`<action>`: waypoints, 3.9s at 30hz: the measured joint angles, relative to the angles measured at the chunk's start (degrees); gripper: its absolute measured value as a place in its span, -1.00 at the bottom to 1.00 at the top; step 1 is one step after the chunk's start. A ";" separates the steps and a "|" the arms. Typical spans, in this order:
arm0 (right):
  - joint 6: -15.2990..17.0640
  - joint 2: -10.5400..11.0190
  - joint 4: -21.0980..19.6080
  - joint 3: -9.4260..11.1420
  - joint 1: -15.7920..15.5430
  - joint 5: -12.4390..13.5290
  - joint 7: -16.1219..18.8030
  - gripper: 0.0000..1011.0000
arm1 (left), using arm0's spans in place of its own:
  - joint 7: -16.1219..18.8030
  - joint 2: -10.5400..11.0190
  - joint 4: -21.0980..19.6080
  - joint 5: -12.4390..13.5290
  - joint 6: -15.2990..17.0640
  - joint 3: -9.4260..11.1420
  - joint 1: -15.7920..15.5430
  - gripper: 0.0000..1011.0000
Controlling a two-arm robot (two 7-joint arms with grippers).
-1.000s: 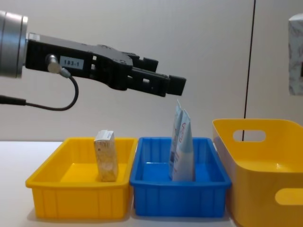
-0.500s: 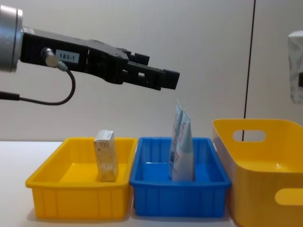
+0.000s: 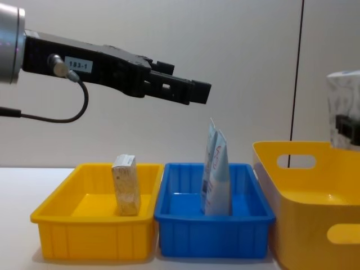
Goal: Bimanual collaborative sorting of washing and personal care products
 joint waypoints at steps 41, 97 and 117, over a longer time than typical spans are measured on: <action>4.16 -5.19 3.78 -1.61 3.53 -1.36 -2.69 0.99 | 0.52 0.09 -0.31 -0.02 0.30 -0.15 0.17 0.98; 16.93 -15.89 8.13 -9.52 12.20 -1.38 -0.12 0.99 | 0.52 0.08 -0.31 -0.02 0.28 -0.14 0.16 0.98; 17.27 -18.24 13.37 -9.70 14.71 -4.19 -2.46 0.99 | 0.51 0.08 -0.31 -0.02 0.28 -0.14 0.16 0.98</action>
